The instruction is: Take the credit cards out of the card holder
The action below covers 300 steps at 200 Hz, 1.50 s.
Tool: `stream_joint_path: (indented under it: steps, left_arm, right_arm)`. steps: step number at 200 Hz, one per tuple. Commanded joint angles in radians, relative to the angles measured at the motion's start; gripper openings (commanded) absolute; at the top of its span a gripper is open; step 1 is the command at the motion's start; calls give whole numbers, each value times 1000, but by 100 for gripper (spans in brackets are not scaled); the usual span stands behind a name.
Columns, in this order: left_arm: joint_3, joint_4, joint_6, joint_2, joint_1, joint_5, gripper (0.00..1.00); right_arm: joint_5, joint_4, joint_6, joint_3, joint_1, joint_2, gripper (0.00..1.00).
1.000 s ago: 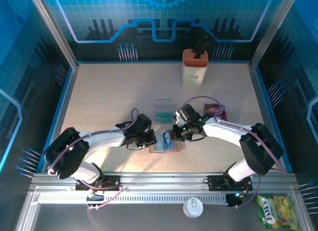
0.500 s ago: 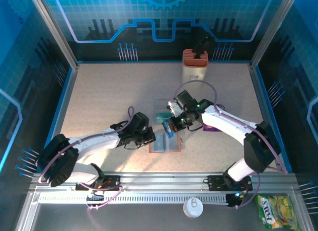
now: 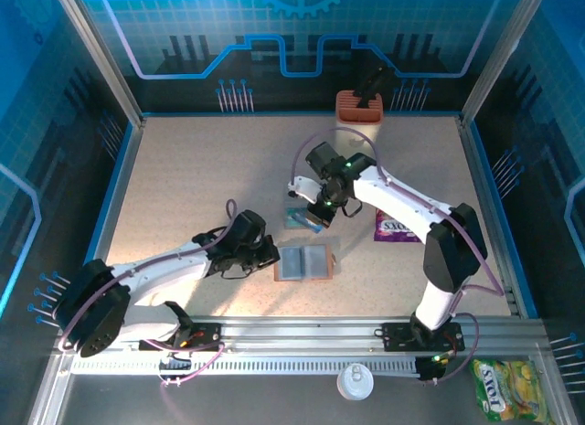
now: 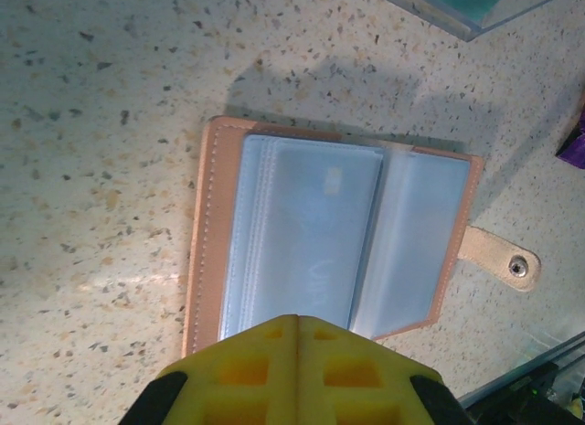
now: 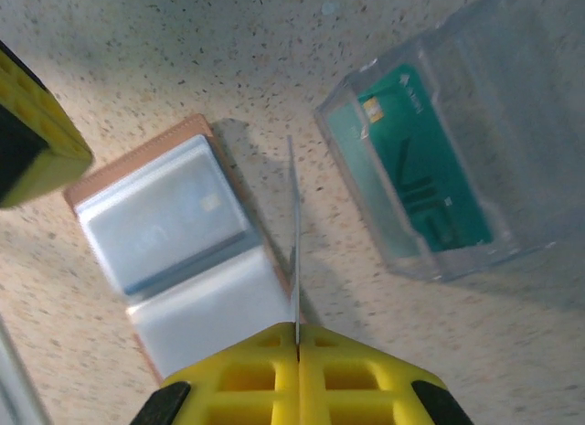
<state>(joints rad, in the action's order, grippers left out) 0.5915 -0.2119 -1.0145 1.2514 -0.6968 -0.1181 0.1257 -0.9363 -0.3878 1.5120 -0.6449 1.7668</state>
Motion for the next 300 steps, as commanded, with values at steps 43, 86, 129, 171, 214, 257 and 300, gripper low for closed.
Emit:
stream_joint_path:
  steps: [43, 86, 129, 171, 214, 257, 300]
  left_arm:
    - [-48, -40, -7, -70, 26, 21, 6]
    - [-52, -55, -3, -88, 34, 19, 7]
    - [-59, -75, 2, -112, 41, 17, 7]
    - [-63, -92, 8, -132, 52, 14, 7]
    - [-80, -94, 4, -151, 62, 15, 7]
    - [-88, -88, 2, -160, 71, 11, 7]
    - [-91, -85, 6, -159, 79, 6, 7]
  right_arm:
    - [-37, -247, -311, 343, 67, 205, 0]
    - [-28, -413, -353, 616, 94, 401, 0]
    - [-3, -474, -389, 780, 113, 513, 0]
    - [31, -511, -424, 850, 115, 601, 0]
    - [47, -519, -428, 866, 116, 649, 0]
    - [85, -523, -420, 861, 114, 678, 3]
    - [26, -471, -362, 862, 115, 652, 20]
